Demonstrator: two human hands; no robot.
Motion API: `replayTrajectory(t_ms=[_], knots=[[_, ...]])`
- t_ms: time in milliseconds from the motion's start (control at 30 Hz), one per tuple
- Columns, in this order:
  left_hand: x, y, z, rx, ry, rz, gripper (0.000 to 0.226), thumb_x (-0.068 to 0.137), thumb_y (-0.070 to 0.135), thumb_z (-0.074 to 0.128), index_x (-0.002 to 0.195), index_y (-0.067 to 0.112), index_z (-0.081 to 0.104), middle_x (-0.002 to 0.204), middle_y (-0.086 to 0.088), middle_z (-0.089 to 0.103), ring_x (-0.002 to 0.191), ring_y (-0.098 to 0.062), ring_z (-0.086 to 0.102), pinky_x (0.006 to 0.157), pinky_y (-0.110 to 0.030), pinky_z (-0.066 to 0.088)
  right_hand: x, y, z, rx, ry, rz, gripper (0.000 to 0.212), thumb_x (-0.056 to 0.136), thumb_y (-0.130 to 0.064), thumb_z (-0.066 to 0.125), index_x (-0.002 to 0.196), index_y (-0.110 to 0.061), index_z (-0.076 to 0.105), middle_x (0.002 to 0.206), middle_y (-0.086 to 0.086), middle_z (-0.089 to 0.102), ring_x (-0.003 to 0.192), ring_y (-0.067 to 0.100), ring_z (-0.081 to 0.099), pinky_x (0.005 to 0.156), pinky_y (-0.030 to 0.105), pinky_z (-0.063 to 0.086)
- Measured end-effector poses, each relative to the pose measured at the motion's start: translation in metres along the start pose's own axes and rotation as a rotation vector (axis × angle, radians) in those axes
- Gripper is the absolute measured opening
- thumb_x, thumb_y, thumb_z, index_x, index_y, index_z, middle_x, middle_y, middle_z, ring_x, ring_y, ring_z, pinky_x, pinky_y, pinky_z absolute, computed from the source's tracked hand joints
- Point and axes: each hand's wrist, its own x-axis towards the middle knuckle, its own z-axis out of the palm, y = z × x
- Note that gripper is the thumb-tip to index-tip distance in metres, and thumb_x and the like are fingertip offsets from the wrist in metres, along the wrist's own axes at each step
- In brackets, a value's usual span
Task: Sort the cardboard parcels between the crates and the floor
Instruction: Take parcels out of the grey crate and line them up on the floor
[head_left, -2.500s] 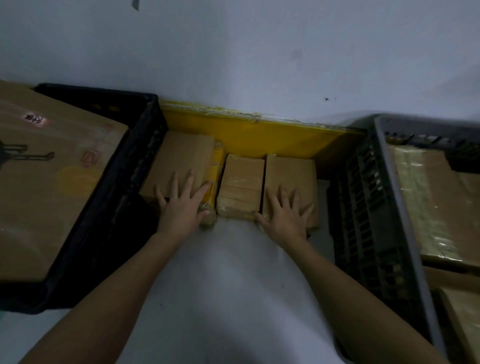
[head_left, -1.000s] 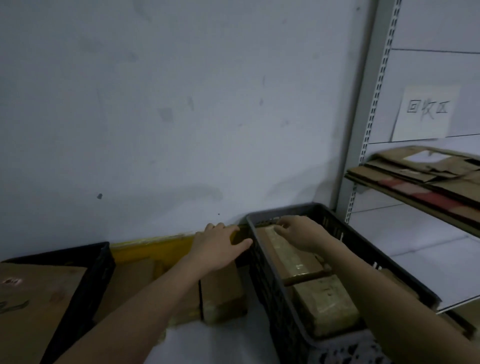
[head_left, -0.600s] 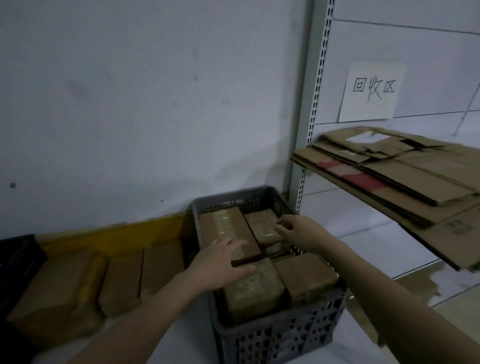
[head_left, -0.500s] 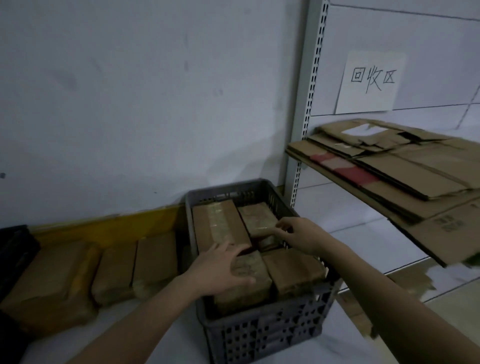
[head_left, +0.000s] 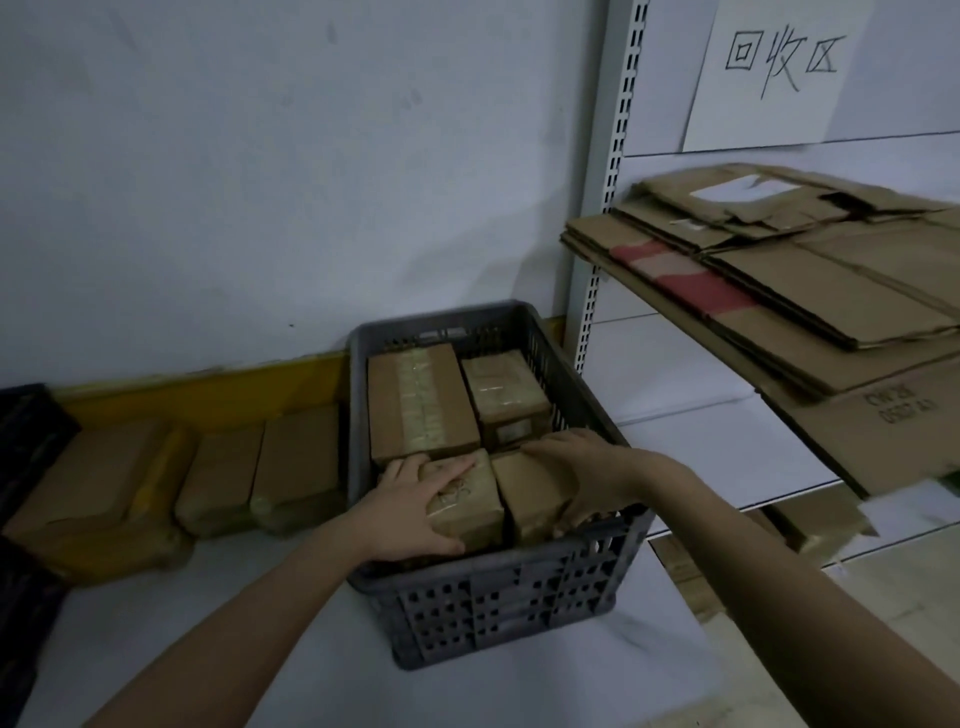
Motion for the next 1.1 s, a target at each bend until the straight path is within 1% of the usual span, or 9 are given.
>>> replayTrajectory(t_ms=[133,233,333,500,600,733,867,967,1100], knots=[[0.004,-0.005,-0.011,-0.004,-0.146,-0.024,0.109,0.079,0.055,0.072,0.141,0.068,-0.017,0.163,-0.003,-0.013,0.149,-0.03,-0.01,0.12,-0.051,0.011,0.007,0.007,0.016,0.06,0.092,-0.03,0.109,0.071,-0.037,0.086,0.155,-0.041,0.017,0.16,-0.007,0.016,0.148,0.026,0.004,0.118,0.058,0.018],[0.005,-0.004,-0.017,-0.001,-0.162,-0.031,0.109,0.079,0.057,0.073,0.144,0.065,-0.015,0.162,-0.003,-0.003,0.147,-0.032,-0.001,0.118,-0.05,0.017,0.009,0.009,0.021,0.076,0.153,-0.033,0.107,0.068,-0.042,0.087,0.152,-0.043,0.02,0.156,-0.008,0.021,0.145,0.024,0.008,0.116,0.058,0.022],[0.002,-0.004,-0.011,0.058,-0.055,-0.031,0.108,0.076,0.064,0.071,0.144,0.065,-0.013,0.154,-0.001,0.017,0.137,-0.029,0.017,0.11,-0.045,0.03,0.007,0.01,0.03,0.107,0.222,-0.03,0.105,0.068,-0.046,0.086,0.151,-0.044,0.022,0.153,-0.008,0.024,0.142,0.022,0.01,0.114,0.055,0.028],[-0.001,-0.002,-0.001,0.02,0.145,-0.075,0.105,0.069,0.076,0.068,0.145,0.066,-0.004,0.146,-0.003,0.033,0.126,-0.029,0.037,0.101,-0.041,0.039,0.004,0.014,0.039,0.16,0.344,0.035,0.102,0.066,-0.054,0.084,0.15,-0.046,0.025,0.145,-0.003,0.031,0.137,0.025,0.019,0.111,0.05,0.034],[-0.003,0.003,0.003,-0.053,0.259,-0.115,0.104,0.067,0.075,0.07,0.147,0.065,0.005,0.147,-0.002,0.035,0.13,-0.028,0.036,0.105,-0.046,0.04,0.0,0.013,0.038,0.18,0.444,0.048,0.093,0.069,-0.058,0.08,0.146,-0.05,0.029,0.135,-0.001,0.036,0.128,0.025,0.03,0.102,0.043,0.041],[-0.007,0.01,-0.006,-0.169,0.436,-0.16,0.097,0.069,0.075,0.069,0.147,0.064,0.011,0.146,-0.001,0.036,0.131,-0.028,0.035,0.103,-0.046,0.042,-0.011,0.009,0.028,0.105,0.638,0.073,0.082,0.078,-0.068,0.067,0.147,-0.052,0.026,0.14,0.003,0.034,0.127,0.027,0.03,0.101,0.042,0.042],[-0.009,0.02,-0.036,-0.399,0.653,-0.147,0.096,0.073,0.061,0.077,0.152,0.051,0.024,0.145,-0.003,0.035,0.133,-0.028,0.035,0.1,-0.036,0.039,-0.02,0.002,0.003,0.46,0.79,0.132,0.075,0.085,-0.061,0.064,0.148,-0.049,0.026,0.136,0.003,0.031,0.127,0.028,0.027,0.101,0.046,0.042],[-0.009,0.012,-0.06,-0.58,0.729,-0.168,0.105,0.06,0.072,0.078,0.149,0.055,0.026,0.141,-0.006,0.041,0.128,-0.03,0.044,0.104,-0.045,0.044,-0.016,-0.004,-0.009,0.663,0.798,0.194,0.075,0.086,-0.062,0.061,0.15,-0.047,0.025,0.134,0.007,0.034,0.126,0.034,0.031,0.104,0.053,0.043],[-0.017,-0.001,-0.083,-0.741,0.784,-0.2,0.114,0.048,0.077,0.078,0.148,0.054,0.028,0.144,0.0,0.046,0.125,-0.024,0.051,0.099,-0.048,0.052,-0.005,-0.015,-0.021,0.774,0.684,0.21,0.095,0.064,-0.068,0.062,0.149,-0.044,0.028,0.133,0.006,0.038,0.122,0.034,0.043,0.098,0.055,0.05]])
